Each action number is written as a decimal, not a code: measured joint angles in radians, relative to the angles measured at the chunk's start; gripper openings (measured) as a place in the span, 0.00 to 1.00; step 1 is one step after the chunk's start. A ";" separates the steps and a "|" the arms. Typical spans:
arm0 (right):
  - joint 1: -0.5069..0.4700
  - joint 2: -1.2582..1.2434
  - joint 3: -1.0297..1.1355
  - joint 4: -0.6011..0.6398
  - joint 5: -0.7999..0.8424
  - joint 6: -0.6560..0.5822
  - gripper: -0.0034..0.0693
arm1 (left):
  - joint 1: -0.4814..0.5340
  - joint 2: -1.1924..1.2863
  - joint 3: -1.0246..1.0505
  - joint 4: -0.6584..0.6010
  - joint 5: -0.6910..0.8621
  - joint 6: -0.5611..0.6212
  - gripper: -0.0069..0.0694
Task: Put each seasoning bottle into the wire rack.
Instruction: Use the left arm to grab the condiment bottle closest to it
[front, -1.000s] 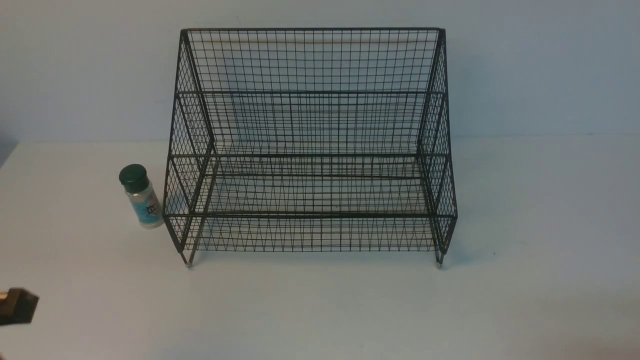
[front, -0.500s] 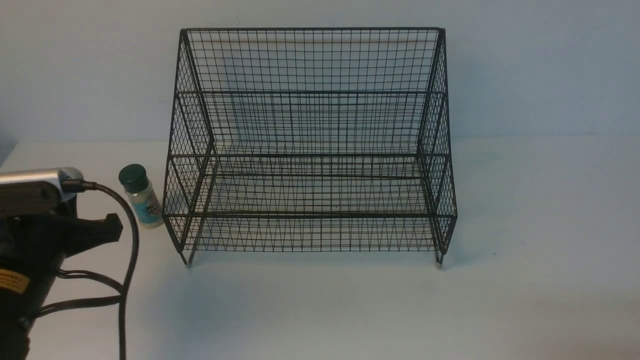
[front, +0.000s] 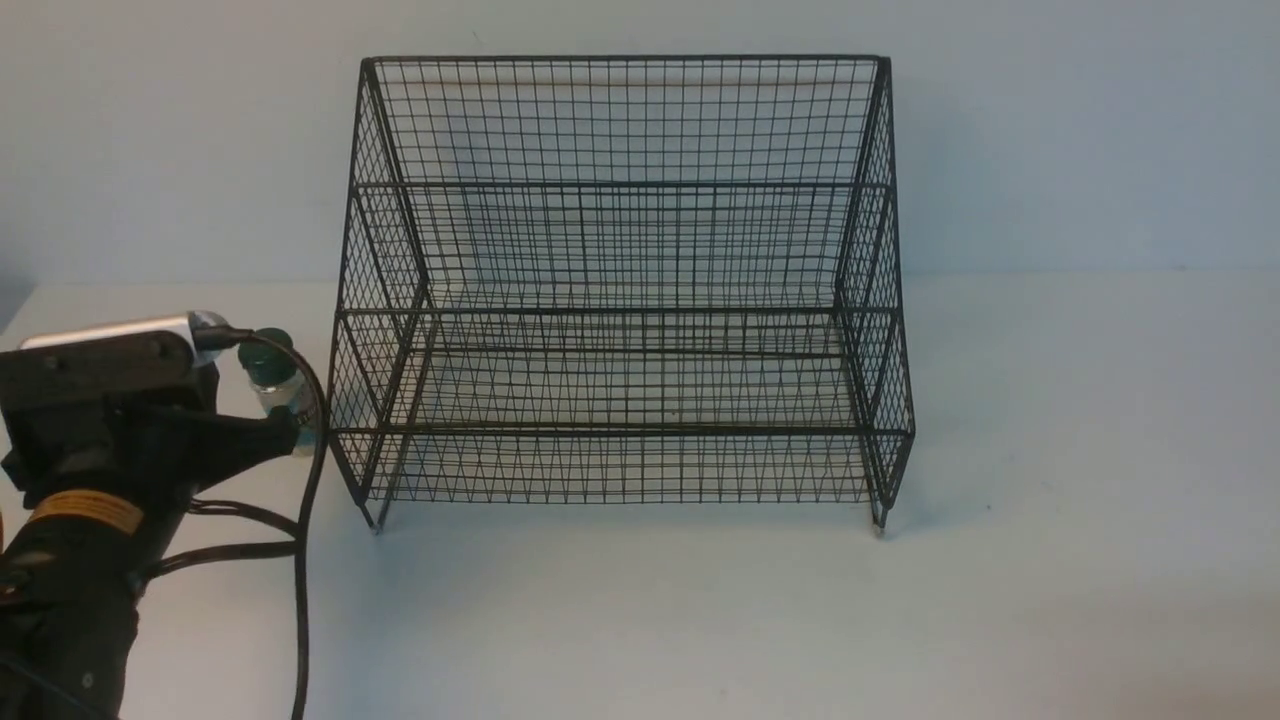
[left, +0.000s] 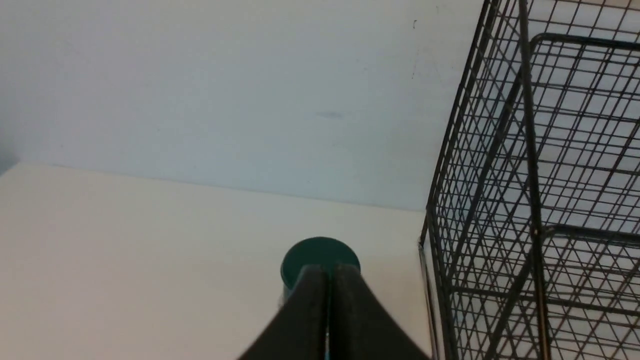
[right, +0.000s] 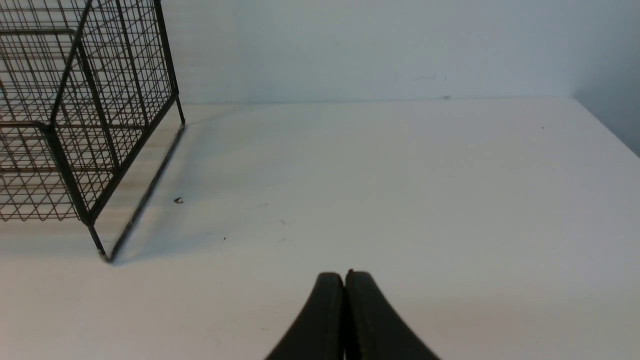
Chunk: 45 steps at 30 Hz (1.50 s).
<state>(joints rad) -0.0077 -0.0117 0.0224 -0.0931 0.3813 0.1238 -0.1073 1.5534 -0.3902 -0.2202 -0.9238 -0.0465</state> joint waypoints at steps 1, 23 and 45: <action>0.000 0.000 0.000 0.000 0.000 0.000 0.03 | 0.000 0.001 -0.008 0.008 0.014 0.004 0.08; 0.000 0.000 0.000 0.000 0.000 0.000 0.03 | 0.209 0.098 -0.219 0.468 0.177 -0.129 0.13; 0.000 0.000 0.000 0.000 0.000 0.000 0.03 | 0.209 0.306 -0.226 0.467 0.036 -0.174 0.80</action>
<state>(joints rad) -0.0077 -0.0117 0.0224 -0.0931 0.3813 0.1238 0.1015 1.8599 -0.6160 0.2470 -0.8878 -0.2200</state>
